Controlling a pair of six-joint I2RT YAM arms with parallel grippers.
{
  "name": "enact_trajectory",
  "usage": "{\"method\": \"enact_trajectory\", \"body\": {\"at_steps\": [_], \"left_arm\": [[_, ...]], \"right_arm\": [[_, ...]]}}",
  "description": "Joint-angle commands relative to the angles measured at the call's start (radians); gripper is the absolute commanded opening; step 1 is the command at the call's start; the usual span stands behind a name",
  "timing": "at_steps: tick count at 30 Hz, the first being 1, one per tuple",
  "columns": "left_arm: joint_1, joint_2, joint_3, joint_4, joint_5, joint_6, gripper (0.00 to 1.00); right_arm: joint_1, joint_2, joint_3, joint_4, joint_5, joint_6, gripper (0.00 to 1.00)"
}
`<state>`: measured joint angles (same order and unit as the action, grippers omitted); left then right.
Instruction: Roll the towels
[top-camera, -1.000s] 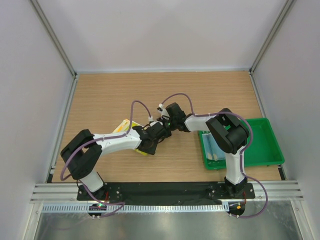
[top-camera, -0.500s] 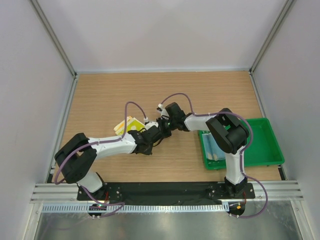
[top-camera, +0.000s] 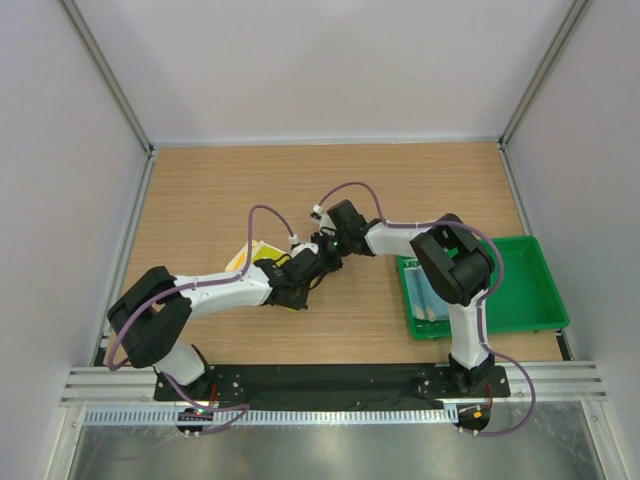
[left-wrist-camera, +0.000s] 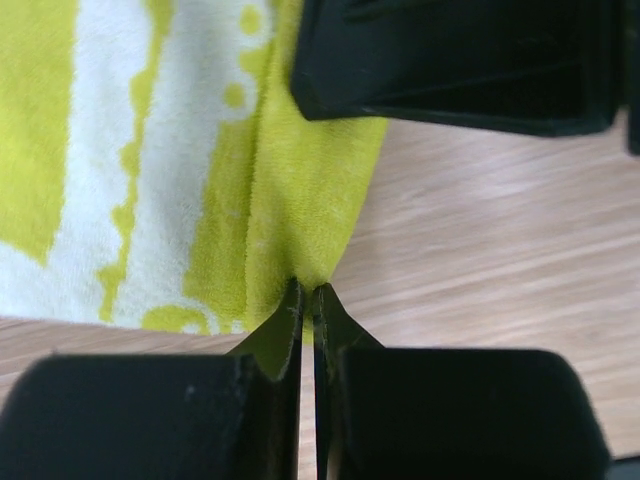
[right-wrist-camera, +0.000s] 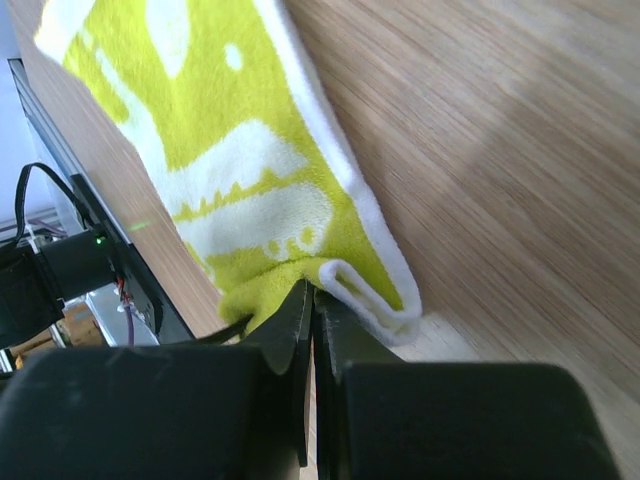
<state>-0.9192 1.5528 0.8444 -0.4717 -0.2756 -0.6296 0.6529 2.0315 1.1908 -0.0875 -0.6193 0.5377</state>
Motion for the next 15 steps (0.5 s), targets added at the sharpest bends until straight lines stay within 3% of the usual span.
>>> {"method": "enact_trajectory", "body": {"at_steps": [1,15], "left_arm": [[-0.006,0.013,0.027,-0.015,0.177,-0.045,0.0],[0.0,-0.02,0.016,0.077,0.36,-0.119,0.0]], "right_arm": [[-0.036,0.007,0.032,-0.075,0.09,-0.074,0.01],[-0.145,-0.082,0.078,-0.247,0.229,-0.061,0.01]]}}
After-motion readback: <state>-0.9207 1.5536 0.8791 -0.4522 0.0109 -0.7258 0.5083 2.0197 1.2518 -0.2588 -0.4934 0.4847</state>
